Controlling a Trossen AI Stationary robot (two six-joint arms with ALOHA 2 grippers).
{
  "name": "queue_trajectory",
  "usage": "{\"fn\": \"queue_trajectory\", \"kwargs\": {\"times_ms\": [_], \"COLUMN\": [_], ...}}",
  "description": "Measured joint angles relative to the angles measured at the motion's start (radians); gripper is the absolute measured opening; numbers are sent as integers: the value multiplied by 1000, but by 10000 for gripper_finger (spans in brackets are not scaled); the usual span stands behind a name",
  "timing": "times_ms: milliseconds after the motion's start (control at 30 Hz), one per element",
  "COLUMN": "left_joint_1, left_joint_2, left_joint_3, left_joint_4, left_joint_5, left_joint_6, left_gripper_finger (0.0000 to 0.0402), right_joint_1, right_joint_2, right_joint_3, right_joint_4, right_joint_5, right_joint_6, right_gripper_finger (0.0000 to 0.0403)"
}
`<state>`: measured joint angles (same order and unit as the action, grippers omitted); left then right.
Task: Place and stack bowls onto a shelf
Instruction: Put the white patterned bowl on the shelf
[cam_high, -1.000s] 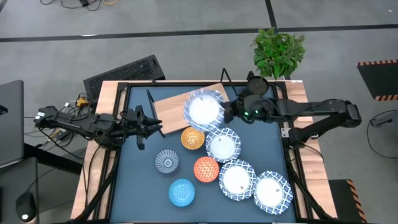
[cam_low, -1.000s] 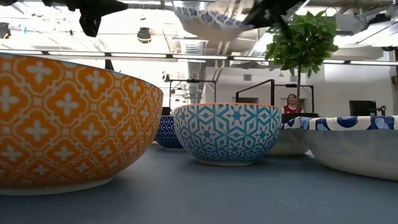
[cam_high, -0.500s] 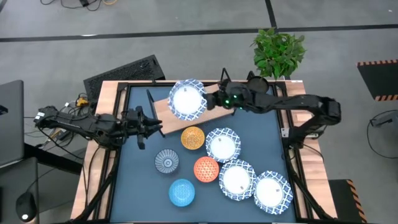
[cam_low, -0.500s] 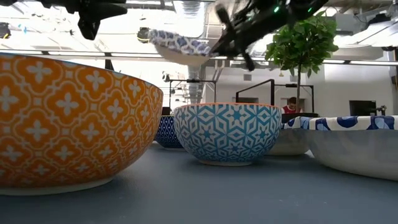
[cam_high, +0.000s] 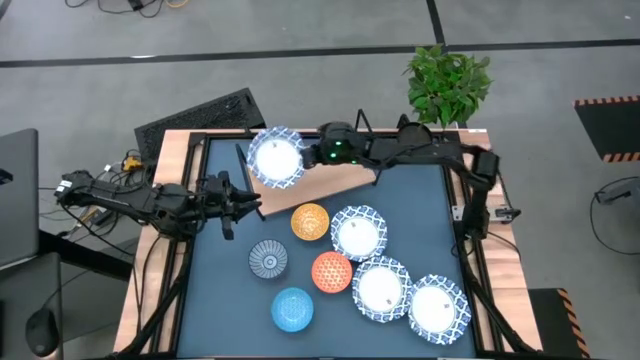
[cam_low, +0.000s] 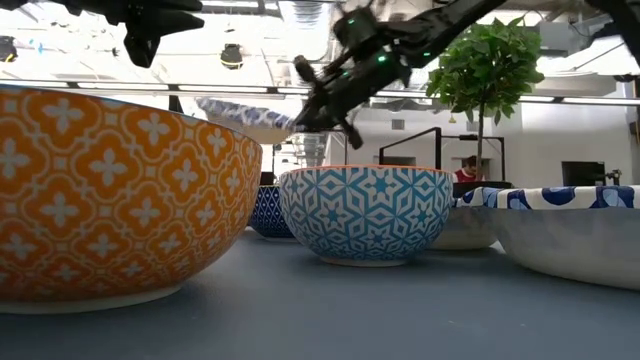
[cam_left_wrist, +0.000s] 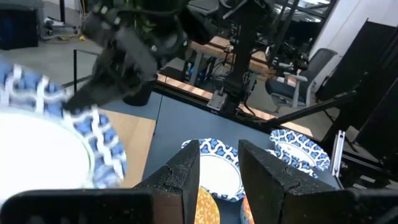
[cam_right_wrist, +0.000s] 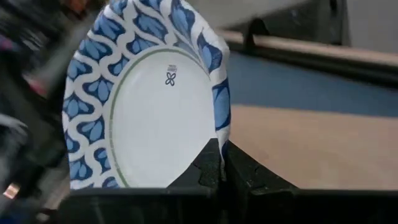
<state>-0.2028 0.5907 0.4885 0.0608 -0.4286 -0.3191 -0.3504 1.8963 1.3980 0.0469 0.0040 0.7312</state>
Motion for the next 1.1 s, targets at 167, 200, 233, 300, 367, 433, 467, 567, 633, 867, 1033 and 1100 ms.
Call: {"fn": "queue_trajectory", "kwargs": {"times_ms": [167,200,233,300,367,433,467,567,633,867,1033,1100], "left_joint_1": [0,0,0,0,0,0,0,0,0,0,0,0], "left_joint_2": [0,0,0,0,0,0,0,0,0,0,0,0], "left_joint_3": [0,0,0,0,0,0,0,0,0,0,0,0], "left_joint_4": [-11,-10,-10,-11,-11,-11,-11,-11,-11,-21,-27,-27], "left_joint_5": [-2,-2,-2,-2,-2,-2,-2,-2,-2,-4,-5,-5], "left_joint_6": [0,0,-2,-6,-7,-7,-9,-9,-9,-11,-11,-11], "left_gripper_finger": [96,96,96,96,96,96,96,96,96,96,96,96], "right_joint_1": [9,9,9,9,6,2,1,0,-1,-6,-50,-67], "right_joint_2": [88,101,112,123,123,122,122,122,122,117,65,41], "right_joint_3": [116,131,142,149,150,151,151,151,151,151,151,151], "right_joint_4": [-168,-188,-196,-213,-214,-212,-213,-217,-216,-269,-446,-518], "right_joint_5": [-3,-3,-3,-3,-3,-3,-3,-3,-3,14,49,61], "right_joint_6": [-34,-38,-48,-58,-59,-59,-59,-62,-62,-127,-137,-158], "right_gripper_finger": [29,29,29,29,29,29,29,32,34,34,28,28]}}
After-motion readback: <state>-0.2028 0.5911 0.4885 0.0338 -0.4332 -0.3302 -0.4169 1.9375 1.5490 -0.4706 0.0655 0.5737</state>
